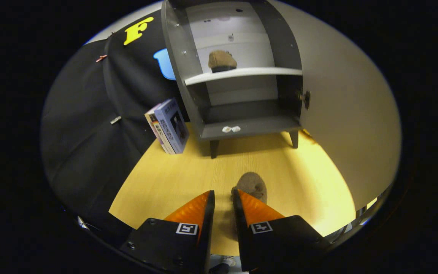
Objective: Open the shoe cabinet door, grab the shoes and put them into the shoe cabinet, then close the shoe cabinet door.
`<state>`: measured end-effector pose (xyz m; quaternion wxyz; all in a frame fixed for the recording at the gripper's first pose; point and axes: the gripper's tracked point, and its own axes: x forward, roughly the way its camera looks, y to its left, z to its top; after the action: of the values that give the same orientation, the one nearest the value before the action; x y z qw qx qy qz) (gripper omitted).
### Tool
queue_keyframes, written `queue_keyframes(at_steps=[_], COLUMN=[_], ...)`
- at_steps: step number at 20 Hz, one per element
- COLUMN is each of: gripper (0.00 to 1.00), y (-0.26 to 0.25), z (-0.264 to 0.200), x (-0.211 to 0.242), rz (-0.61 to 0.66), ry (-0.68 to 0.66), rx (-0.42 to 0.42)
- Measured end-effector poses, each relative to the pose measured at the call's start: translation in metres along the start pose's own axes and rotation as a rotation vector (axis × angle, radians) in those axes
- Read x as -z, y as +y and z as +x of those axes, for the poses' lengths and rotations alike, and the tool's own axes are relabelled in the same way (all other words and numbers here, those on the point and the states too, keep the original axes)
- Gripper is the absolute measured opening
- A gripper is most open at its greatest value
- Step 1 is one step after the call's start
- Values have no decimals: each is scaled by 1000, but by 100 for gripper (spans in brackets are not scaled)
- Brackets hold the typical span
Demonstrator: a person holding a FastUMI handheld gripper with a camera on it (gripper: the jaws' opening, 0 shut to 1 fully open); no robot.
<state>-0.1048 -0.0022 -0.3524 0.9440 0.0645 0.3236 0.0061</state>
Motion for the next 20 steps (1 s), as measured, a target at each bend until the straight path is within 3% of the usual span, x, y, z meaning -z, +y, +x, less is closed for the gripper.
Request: queue_keyframes(at_steps=[10,20], gripper=[36,36], y=[-29,-45], z=[78,135], x=[84,81], rz=[38,20], ry=[162,186], rx=[115,112])
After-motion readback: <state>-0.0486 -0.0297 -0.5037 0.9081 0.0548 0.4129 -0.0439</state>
